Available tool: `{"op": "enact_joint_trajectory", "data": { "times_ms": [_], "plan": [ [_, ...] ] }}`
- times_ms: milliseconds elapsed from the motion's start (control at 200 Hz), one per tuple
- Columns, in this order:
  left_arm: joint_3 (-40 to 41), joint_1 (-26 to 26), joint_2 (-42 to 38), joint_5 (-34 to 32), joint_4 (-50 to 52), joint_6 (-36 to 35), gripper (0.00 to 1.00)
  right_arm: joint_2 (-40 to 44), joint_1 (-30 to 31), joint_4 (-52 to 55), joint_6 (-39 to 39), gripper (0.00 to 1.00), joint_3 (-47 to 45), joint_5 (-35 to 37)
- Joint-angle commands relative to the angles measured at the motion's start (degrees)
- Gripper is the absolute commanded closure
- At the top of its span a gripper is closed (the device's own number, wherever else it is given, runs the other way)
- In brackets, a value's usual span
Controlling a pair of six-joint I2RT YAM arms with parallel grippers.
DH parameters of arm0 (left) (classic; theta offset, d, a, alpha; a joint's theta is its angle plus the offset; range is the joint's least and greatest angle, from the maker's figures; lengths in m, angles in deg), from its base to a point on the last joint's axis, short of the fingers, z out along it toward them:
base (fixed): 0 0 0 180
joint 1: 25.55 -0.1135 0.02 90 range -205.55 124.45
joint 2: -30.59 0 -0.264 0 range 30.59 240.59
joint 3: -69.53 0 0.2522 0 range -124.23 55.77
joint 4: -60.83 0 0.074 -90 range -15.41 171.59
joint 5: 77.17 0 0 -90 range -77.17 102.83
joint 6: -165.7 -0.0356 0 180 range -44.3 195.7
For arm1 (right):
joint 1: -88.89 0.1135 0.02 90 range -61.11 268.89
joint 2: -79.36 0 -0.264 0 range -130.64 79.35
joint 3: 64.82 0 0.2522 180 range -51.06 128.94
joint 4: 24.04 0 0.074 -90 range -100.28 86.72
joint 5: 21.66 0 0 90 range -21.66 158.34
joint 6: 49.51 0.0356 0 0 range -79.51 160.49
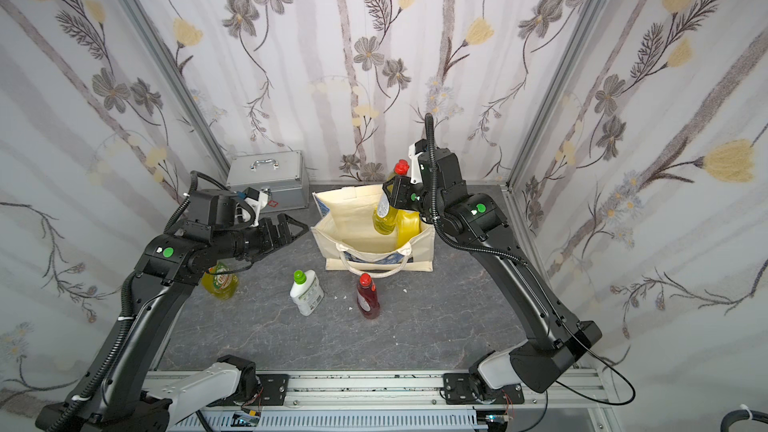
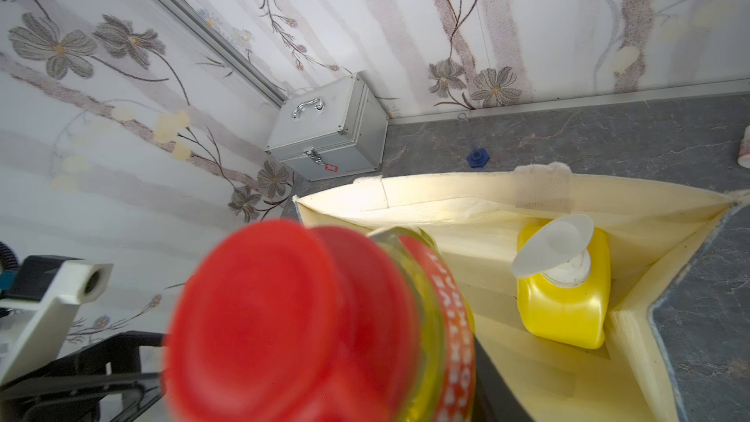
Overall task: Pack dish soap into the shopping bag
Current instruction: Place the bottle of dish soap in the shopping bag.
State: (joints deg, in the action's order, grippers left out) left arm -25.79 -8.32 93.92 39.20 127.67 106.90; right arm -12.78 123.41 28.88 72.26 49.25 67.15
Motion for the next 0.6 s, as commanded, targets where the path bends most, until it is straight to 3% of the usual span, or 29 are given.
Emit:
{"op": "enact_joint_trajectory", "data": {
  "times_ms": [0, 280, 595],
  "plan": [
    [-1.10, 0.45, 0.26, 2.19, -3.17, -3.66, 0.00, -0.63, 0.45, -9.86, -1.27, 0.56, -1.71, 2.58],
    [-4.80, 2.85, 1.86, -0.09, -0.87, -8.04, 0.00, -2.38, 2.27, -10.59, -3.00, 0.57, -3.20, 6.39],
    [-4.75, 2.98, 2.06, -0.41, -0.50, -8.18, 0.00, -5.18, 4.91, -11.18, -3.50, 0.57, -2.85, 12.91]
  ]
}}
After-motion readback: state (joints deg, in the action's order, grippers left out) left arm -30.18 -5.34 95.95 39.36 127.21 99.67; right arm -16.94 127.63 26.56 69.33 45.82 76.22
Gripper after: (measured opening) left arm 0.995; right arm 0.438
